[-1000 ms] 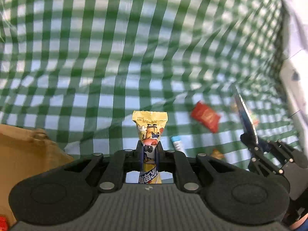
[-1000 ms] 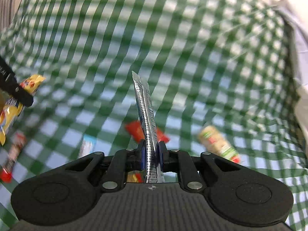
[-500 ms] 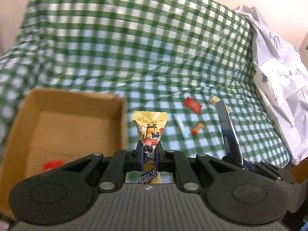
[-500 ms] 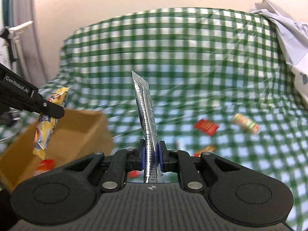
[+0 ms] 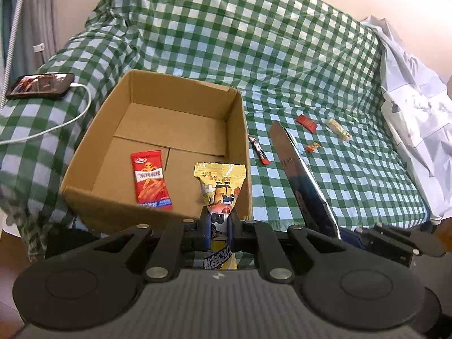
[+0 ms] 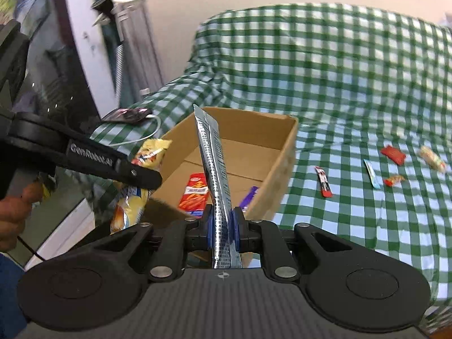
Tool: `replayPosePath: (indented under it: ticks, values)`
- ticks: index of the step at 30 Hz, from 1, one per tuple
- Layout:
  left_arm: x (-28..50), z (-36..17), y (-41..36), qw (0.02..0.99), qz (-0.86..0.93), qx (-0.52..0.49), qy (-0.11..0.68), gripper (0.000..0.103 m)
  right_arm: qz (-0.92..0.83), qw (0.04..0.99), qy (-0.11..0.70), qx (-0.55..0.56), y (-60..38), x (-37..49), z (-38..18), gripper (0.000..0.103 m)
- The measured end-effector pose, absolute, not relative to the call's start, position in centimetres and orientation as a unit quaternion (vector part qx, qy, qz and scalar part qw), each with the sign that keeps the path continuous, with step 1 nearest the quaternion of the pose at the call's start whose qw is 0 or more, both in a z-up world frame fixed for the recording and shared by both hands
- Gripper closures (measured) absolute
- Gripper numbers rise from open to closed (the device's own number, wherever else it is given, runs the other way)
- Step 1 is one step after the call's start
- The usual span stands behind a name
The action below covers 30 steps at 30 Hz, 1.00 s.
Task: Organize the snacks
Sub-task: 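Carry yellow wafer and silver bar toward the box with both tools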
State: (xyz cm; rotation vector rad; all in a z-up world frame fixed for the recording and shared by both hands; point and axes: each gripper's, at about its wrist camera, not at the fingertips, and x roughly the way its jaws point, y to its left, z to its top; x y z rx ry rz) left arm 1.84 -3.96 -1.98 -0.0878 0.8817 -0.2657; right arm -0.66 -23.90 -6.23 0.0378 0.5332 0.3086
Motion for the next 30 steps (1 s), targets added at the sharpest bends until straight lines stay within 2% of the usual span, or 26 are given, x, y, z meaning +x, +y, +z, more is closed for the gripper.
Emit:
replayPosePath:
  ticks: [10, 30]
  values:
    - [-0.7, -1.2, -1.5, 0.906, -0.130, -0.068, 0.398, 0.091, 0.142, 0.958, 0.249, -0.021, -21.3, -3.2, -4.9, 0.089]
    - [-0.6, -2.0, -1.3, 0.900, -0.125, -0.079, 0.409, 0.091, 0.140, 0.953, 0.269, -0.030, -21.0, -2.8, -5.8, 0.089]
